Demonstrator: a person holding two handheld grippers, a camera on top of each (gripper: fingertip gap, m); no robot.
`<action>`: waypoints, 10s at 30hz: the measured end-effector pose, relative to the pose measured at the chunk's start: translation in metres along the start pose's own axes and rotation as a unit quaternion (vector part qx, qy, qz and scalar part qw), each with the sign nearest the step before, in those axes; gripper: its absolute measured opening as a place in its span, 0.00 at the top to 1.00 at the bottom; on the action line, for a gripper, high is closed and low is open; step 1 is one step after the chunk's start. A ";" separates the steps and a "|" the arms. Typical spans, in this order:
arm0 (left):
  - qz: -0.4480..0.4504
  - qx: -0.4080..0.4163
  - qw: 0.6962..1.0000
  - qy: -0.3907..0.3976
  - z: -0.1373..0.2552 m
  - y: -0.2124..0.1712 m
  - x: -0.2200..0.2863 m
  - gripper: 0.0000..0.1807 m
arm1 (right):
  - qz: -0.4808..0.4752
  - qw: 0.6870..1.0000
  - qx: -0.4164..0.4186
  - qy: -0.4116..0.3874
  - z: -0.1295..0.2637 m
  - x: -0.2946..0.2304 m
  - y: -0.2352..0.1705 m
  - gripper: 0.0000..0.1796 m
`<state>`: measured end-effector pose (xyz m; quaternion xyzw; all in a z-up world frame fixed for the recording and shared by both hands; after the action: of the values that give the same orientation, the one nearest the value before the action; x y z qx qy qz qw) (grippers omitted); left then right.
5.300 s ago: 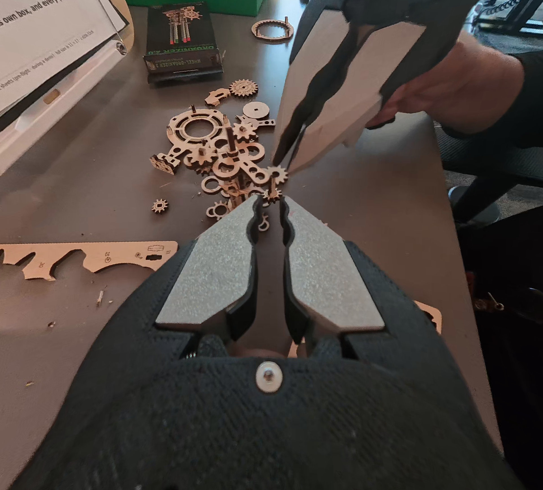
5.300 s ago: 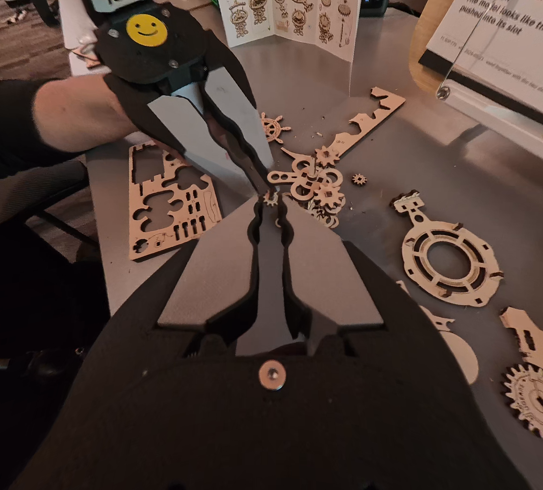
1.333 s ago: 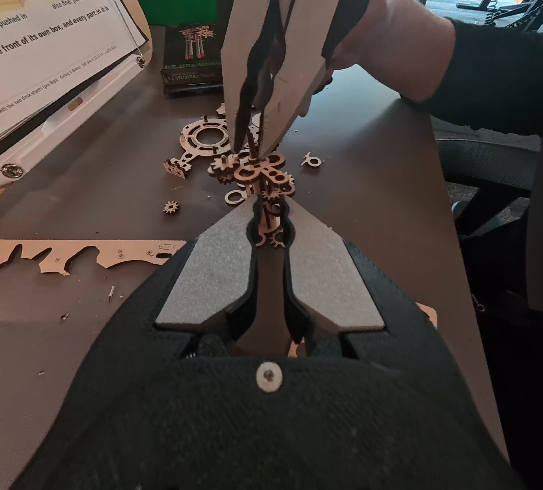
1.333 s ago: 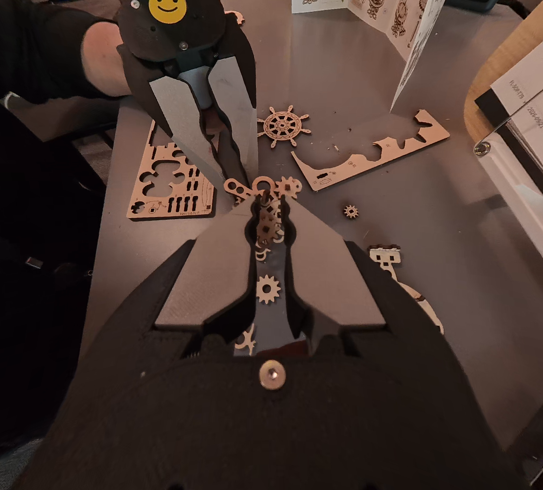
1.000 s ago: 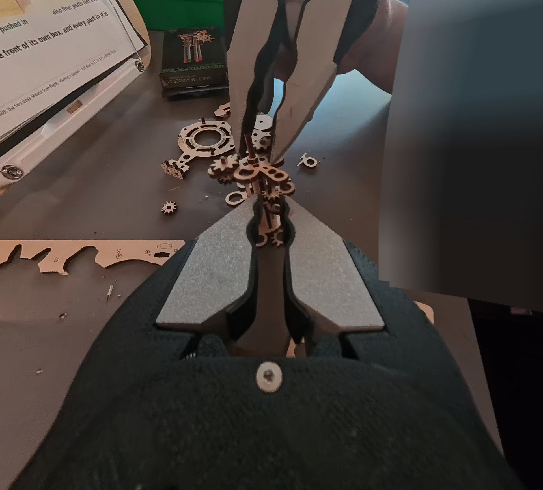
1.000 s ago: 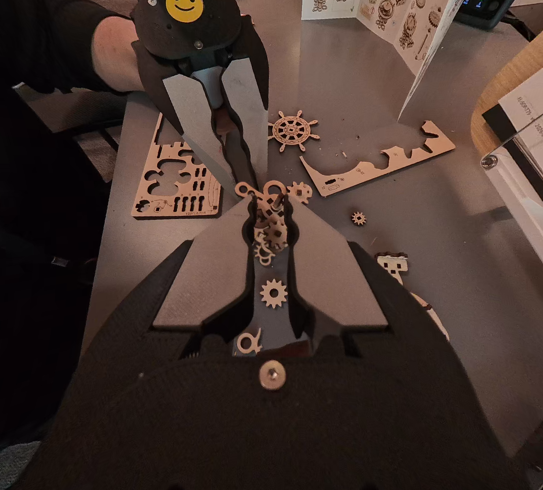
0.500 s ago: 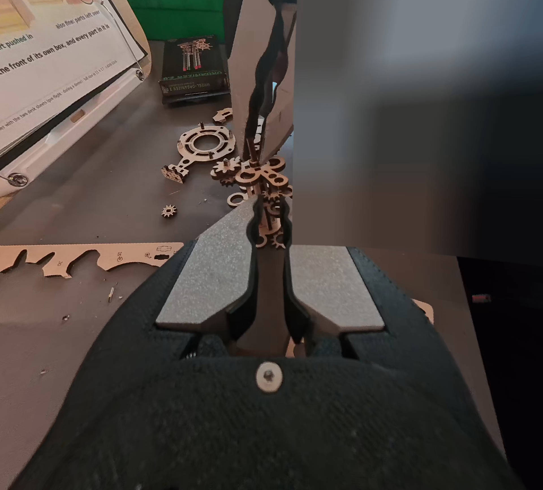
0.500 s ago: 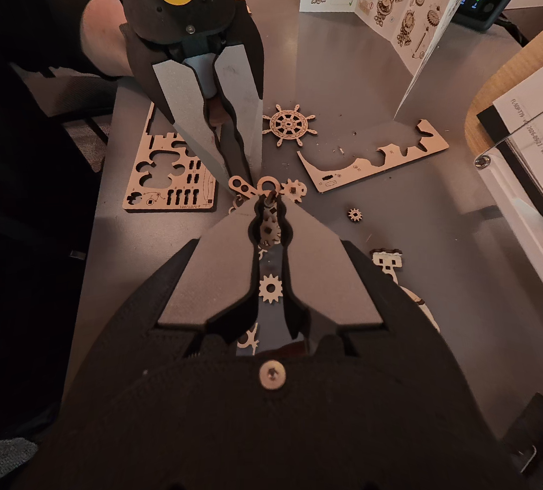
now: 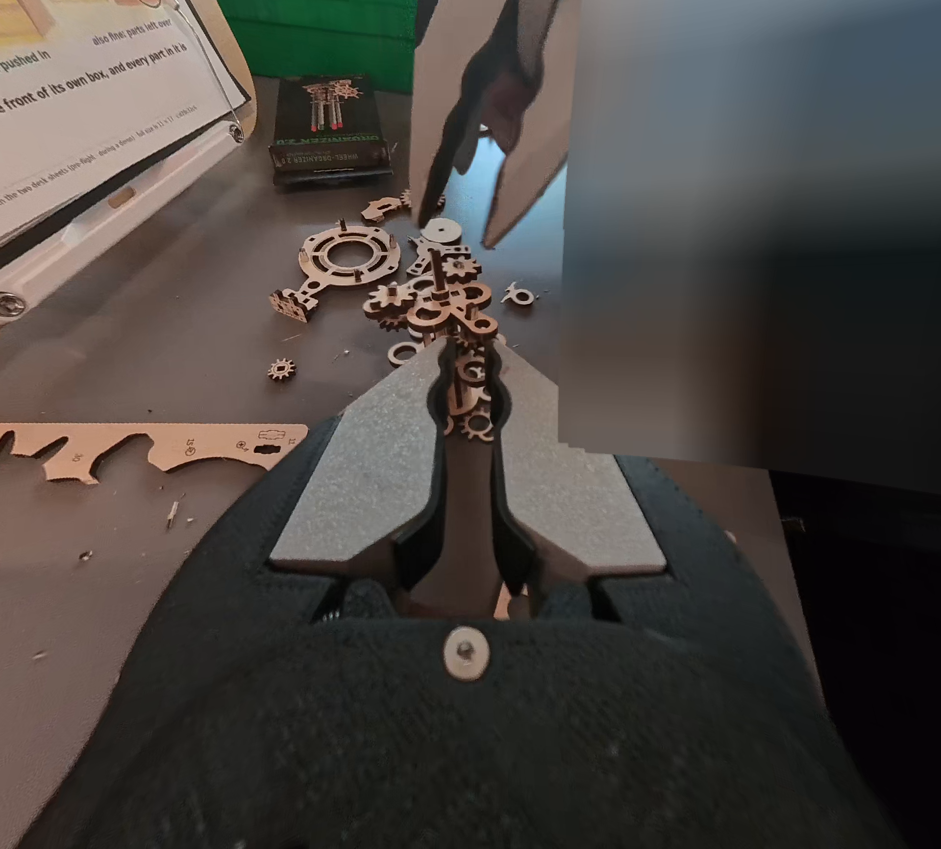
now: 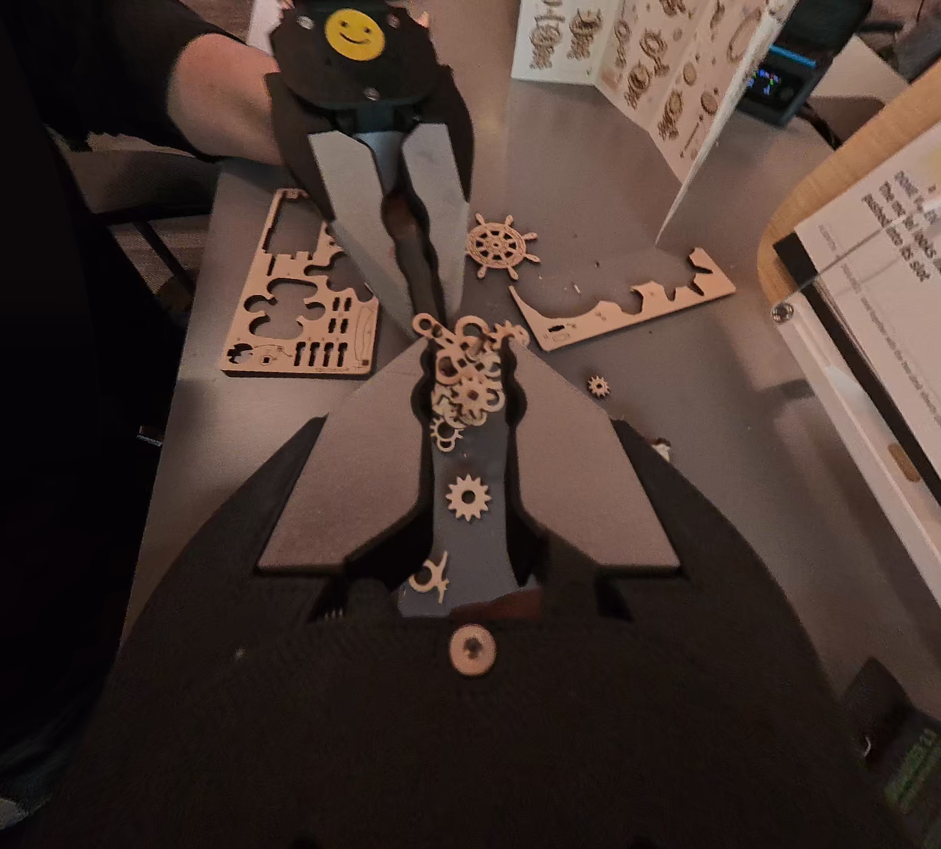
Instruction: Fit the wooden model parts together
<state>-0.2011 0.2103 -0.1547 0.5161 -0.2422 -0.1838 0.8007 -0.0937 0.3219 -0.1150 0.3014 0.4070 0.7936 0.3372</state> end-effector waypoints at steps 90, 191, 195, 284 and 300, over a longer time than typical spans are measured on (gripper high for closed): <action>-0.434 0.049 0.888 0.145 0.006 -0.008 0.034 0.93 | 0.183 0.982 -0.011 -0.041 -0.029 -0.036 -0.001 0.91; -0.063 0.005 0.996 0.064 0.012 0.007 -0.001 0.87 | 0.378 0.890 -0.121 -0.226 -0.042 -0.042 -0.002 0.92; -0.037 0.008 0.999 0.035 0.013 0.008 0.000 0.94 | 0.379 0.890 -0.115 -0.228 -0.041 -0.043 0.000 0.92; -0.012 0.043 0.999 -0.005 0.008 0.005 -0.006 0.95 | 0.085 0.981 -0.132 0.116 -0.038 -0.054 -0.050 0.88; -0.018 0.044 0.999 -0.005 0.008 0.005 -0.005 0.95 | 0.079 0.982 -0.131 0.111 -0.038 -0.057 -0.048 0.88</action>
<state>-0.2098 0.2090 -0.1482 0.5542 -0.2441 -0.1902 0.7728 -0.0740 0.2817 -0.1861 0.1957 0.3091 0.8927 0.2631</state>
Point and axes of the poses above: each gripper's, where its closed fingertips meet, z back along the fingers, y out of its top, x = y × z across the jaws, the point moved 8 cm from there along z, back along the fingers, and after that the axes turned 9 degrees about z, right-handed, at the moved point
